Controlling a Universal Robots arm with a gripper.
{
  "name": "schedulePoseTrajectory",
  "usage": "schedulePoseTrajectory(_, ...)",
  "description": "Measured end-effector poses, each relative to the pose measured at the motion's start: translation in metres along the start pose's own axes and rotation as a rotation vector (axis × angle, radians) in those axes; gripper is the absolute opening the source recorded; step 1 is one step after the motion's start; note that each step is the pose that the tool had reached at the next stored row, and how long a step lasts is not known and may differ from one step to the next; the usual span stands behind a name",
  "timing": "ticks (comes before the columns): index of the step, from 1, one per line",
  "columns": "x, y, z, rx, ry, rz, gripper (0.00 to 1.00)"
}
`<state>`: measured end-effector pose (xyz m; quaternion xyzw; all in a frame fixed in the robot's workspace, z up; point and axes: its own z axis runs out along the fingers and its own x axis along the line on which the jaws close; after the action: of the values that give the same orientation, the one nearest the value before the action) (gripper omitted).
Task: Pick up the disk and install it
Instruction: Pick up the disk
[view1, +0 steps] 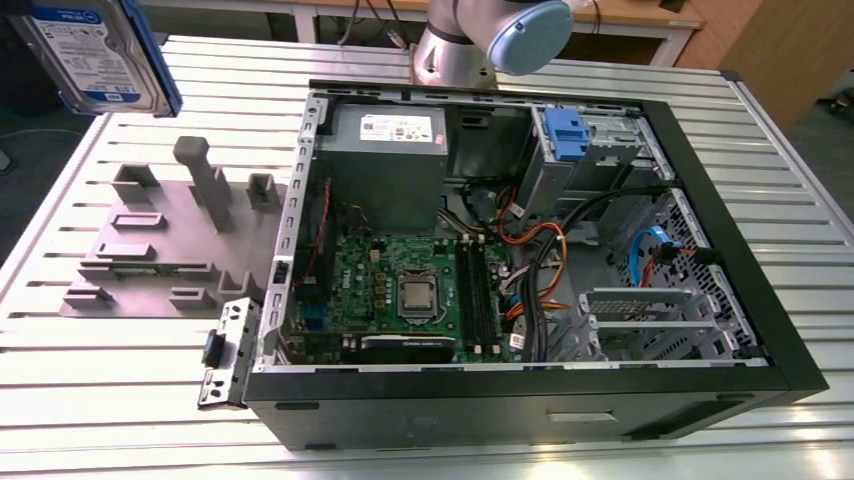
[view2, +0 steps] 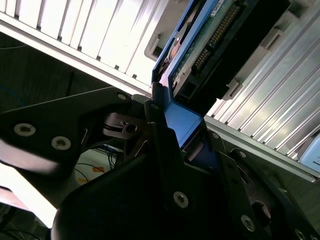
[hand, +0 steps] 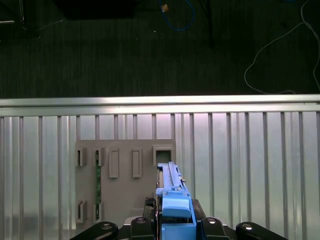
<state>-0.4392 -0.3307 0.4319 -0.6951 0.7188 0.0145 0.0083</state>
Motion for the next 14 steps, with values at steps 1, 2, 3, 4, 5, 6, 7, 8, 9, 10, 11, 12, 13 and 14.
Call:
schedulePoseTrajectory(1, 0.0000, 0.0000, -0.0004, 0.0001, -0.0001, 0.000, 0.36)
schedulePoseTrajectory(2, 0.0000, 0.0000, -0.0009, 0.0000, -0.0001, 0.000, 0.36)
schedulePoseTrajectory(3, -0.0001, 0.0000, -0.0014, 0.0000, -0.0002, 0.000, 0.36)
schedulePoseTrajectory(4, -0.0001, 0.0000, -0.0019, -0.0001, -0.0001, 0.000, 0.36)
schedulePoseTrajectory(5, -0.0001, 0.0000, -0.0023, 0.0000, -0.0002, 0.000, 0.36)
schedulePoseTrajectory(6, -0.0001, 0.0000, -0.0027, 0.0000, -0.0002, 0.000, 0.36)
schedulePoseTrajectory(7, -0.0001, 0.0000, -0.0031, 0.0000, -0.0002, 0.000, 0.36)
schedulePoseTrajectory(8, -0.0001, 0.0000, -0.0035, 0.0000, -0.0002, 0.000, 0.36)
schedulePoseTrajectory(9, -0.0001, 0.0000, -0.0040, 0.0001, -0.0002, 0.000, 0.36)
schedulePoseTrajectory(10, -0.0001, 0.0000, -0.0044, 0.0000, -0.0003, 0.000, 0.36)
schedulePoseTrajectory(11, -0.0002, 0.0001, -0.0048, 0.0001, -0.0003, 0.000, 0.36)
schedulePoseTrajectory(12, -0.0002, 0.0000, -0.0051, 0.0001, -0.0003, 0.000, 0.36)
schedulePoseTrajectory(13, -0.0002, 0.0001, -0.0054, 0.0000, -0.0003, 0.000, 0.36)
schedulePoseTrajectory(14, -0.0002, 0.0000, -0.0056, 0.0001, -0.0002, 0.000, 0.36)
